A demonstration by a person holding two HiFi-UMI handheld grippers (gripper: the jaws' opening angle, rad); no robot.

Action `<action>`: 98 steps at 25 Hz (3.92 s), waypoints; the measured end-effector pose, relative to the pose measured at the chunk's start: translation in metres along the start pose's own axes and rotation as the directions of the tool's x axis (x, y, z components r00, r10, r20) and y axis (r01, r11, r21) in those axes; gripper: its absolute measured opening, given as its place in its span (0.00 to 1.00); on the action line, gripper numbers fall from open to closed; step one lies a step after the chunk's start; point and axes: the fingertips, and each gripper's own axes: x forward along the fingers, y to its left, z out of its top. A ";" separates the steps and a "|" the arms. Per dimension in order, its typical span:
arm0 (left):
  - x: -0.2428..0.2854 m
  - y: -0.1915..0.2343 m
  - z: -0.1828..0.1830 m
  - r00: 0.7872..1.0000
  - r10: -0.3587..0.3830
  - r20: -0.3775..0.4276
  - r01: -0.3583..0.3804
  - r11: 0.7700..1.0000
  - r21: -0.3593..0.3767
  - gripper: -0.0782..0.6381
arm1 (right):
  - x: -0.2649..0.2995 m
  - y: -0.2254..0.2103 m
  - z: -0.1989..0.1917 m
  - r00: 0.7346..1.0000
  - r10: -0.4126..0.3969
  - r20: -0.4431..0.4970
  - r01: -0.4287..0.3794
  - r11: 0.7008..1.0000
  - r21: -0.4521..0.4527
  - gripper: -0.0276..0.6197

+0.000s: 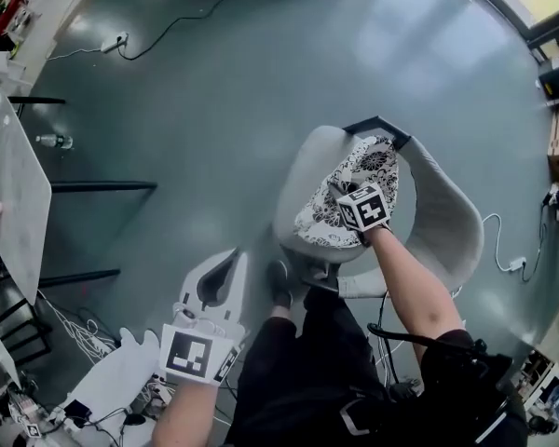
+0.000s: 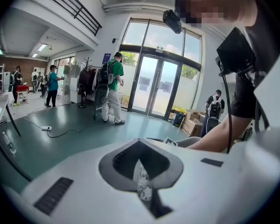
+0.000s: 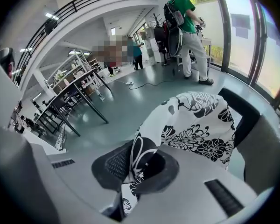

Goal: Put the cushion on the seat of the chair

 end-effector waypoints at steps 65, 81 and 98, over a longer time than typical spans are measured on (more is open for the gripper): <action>0.095 0.084 -0.129 0.982 0.157 -0.101 -0.174 0.966 -0.191 0.12 | 0.190 0.066 -0.003 0.981 0.155 -0.117 -0.168 0.979 -0.112 0.50; 0.061 0.079 -0.088 0.985 0.155 -0.075 -0.167 0.969 -0.183 0.12 | 0.086 0.092 0.077 0.994 0.081 0.071 -0.078 0.996 -0.037 0.63; -0.008 0.055 0.022 0.987 0.136 0.084 -0.125 0.984 -0.125 0.12 | -0.076 0.165 0.175 0.955 0.141 0.262 -0.129 0.990 -0.063 0.27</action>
